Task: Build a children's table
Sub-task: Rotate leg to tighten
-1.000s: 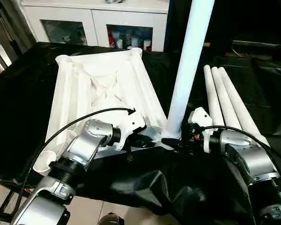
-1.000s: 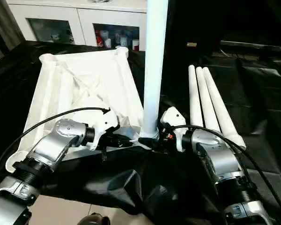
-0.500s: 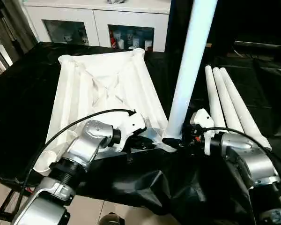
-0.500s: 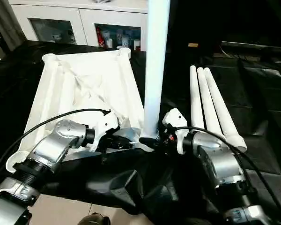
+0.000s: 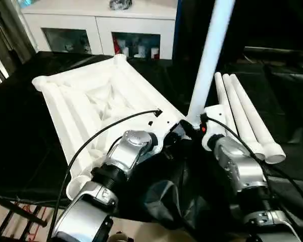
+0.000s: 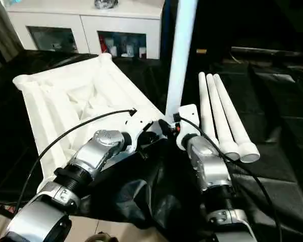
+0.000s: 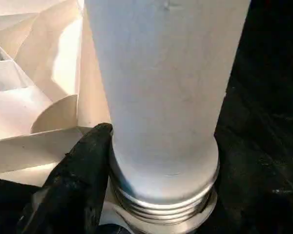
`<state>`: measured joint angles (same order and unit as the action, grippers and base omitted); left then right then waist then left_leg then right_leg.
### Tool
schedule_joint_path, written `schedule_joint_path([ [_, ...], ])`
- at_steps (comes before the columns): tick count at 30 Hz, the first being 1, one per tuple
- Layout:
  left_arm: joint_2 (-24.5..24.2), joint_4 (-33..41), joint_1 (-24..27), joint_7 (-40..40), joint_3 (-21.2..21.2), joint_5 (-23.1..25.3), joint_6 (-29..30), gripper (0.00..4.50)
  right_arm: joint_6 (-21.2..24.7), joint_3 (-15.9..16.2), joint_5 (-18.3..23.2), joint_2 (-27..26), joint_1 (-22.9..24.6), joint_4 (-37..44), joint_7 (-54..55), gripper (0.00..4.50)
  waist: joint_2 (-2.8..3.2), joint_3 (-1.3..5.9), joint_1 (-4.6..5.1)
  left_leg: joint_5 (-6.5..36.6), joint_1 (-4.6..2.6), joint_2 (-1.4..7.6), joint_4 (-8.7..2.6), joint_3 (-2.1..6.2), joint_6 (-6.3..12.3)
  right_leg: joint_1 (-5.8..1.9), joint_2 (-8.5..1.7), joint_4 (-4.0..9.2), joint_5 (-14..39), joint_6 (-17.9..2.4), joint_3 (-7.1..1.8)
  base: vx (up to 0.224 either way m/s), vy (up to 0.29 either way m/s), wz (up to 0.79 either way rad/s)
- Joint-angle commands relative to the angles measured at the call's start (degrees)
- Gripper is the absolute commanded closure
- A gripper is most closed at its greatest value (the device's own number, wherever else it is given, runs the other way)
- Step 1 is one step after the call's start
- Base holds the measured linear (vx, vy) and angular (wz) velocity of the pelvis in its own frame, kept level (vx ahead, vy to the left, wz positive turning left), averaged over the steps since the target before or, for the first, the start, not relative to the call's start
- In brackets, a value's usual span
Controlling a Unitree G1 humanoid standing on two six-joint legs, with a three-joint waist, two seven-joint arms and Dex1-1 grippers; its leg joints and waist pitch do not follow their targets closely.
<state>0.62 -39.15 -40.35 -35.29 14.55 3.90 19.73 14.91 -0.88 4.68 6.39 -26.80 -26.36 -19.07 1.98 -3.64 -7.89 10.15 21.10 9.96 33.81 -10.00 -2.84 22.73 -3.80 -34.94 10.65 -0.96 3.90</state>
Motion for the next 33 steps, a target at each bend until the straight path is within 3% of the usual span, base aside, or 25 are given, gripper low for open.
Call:
schedule_joint_path([
  [1, 2.07, 2.46, -1.22, -2.54, 0.32, -2.16, -3.34, 4.50, 1.50, 3.59, 1.93, -3.01, 0.61, -2.49, -4.16, 1.07, -1.20, 3.68, 0.06, 11.21, -0.21, 2.83, -4.17, 1.33, 2.50, -2.53, -5.38, 5.38, 17.53, -8.28, -3.04, 0.000, 0.000, 0.00],
  [4, -1.08, 4.73, 0.64, -7.81, 1.76, -2.54, -3.87, 4.50, -0.19, 4.57, 2.00, 0.04, 0.99, -0.41, -9.12, 1.01, -1.18, 3.73, 0.08, 11.72, -0.15, 2.97, -4.25, 1.46, 2.83, -2.71, -5.48, 5.31, 18.05, -8.42, -2.97, 0.000, 0.000, 0.00],
  [6, -2.13, 5.62, 1.25, -9.63, 2.23, -2.78, -3.96, 4.50, -0.41, 5.13, 2.26, 1.24, 1.36, 0.68, -11.43, 0.71, -1.04, 3.69, 0.22, 11.39, -0.11, 3.12, -4.24, 1.42, 3.01, -2.57, -5.43, 5.21, 16.73, -8.95, -3.03, 0.000, 0.000, 0.00],
  [11, -7.29, 10.06, 3.79, -18.98, 3.95, -4.18, -4.97, 4.50, -1.54, 7.56, 2.88, 7.63, 3.50, 6.14, -22.33, 0.71, -0.97, 3.79, -0.31, 10.26, -0.16, 3.38, -4.11, 1.39, 3.82, -2.65, -5.35, 4.82, 13.70, -9.84, -3.09, 0.000, 0.000, 0.00],
  [12, -9.92, 12.56, 5.00, -23.89, 4.61, -5.13, -5.51, 4.50, -2.38, 8.44, 3.10, 10.96, 4.45, 8.15, -27.24, 0.71, -0.85, 3.82, -0.45, 10.24, -0.24, 3.43, -3.99, 1.27, 3.97, -2.51, -5.38, 4.70, 13.01, -10.22, -3.12, 0.000, 0.000, 0.00],
  [16, -13.46, 15.00, 5.95, -28.88, 5.22, -5.87, -4.87, 4.50, -2.49, 8.31, 4.65, 14.62, 5.32, 10.80, -33.21, 0.71, -0.74, 3.86, -0.78, 9.98, -0.15, 3.65, -3.87, 1.19, 4.54, -2.46, -5.35, 4.31, 11.15, -11.63, -3.09, 0.000, 0.000, 0.00],
  [20, -15.14, 15.13, 6.16, -30.42, 5.28, -5.62, -5.02, 4.50, -1.89, 8.47, 5.65, 16.49, 5.48, 11.70, -36.20, 0.71, -0.79, 3.78, -0.74, 10.01, -0.06, 3.62, -3.86, 1.22, 4.33, -2.41, -5.35, 4.30, 11.43, -11.85, -3.01, 0.000, 0.000, 0.00],
  [23, -15.76, 14.49, 6.01, -30.74, 4.94, -5.62, -5.51, 4.50, -1.72, 7.97, 6.37, 16.33, 5.21, 11.44, -36.44, 1.07, -0.96, 3.79, -0.62, 9.48, 0.07, 3.44, -3.79, 1.21, 4.30, -2.52, -5.42, 4.32, 11.55, -11.98, -2.95, 0.000, 0.000, 0.00],
  [29, -15.77, 15.14, 6.29, -30.67, 5.02, -5.90, -4.97, 4.50, -1.56, 10.08, 5.72, 16.32, 6.18, 12.01, -37.98, 1.50, -1.14, 3.90, -0.57, 7.80, 0.16, 3.44, -3.58, 1.13, 4.87, -2.48, -5.29, 4.11, 10.00, -12.25, -2.88, 0.000, 0.000, 0.00],
  [32, -14.39, 14.08, 5.97, -27.85, 4.39, -5.46, -4.94, 4.50, -1.42, 10.28, 4.38, 14.84, 6.35, 11.16, -34.78, 1.77, -1.02, 3.79, -0.55, 8.31, 0.14, 3.46, -3.66, 1.18, 4.64, -2.42, -5.30, 4.20, 10.95, -12.18, -2.86, 0.000, 0.000, 0.00],
  [33, -11.51, 11.93, 4.86, -22.00, 2.62, -5.14, -4.12, 4.50, -2.03, 9.89, 1.59, 12.33, 5.86, 8.22, -27.96, 1.79, -0.99, 3.77, -0.46, 8.89, 0.18, 3.43, -3.71, 1.20, 4.22, -2.40, -5.32, 4.27, 11.90, -12.03, -2.84, 0.000, 0.000, 0.00],
])
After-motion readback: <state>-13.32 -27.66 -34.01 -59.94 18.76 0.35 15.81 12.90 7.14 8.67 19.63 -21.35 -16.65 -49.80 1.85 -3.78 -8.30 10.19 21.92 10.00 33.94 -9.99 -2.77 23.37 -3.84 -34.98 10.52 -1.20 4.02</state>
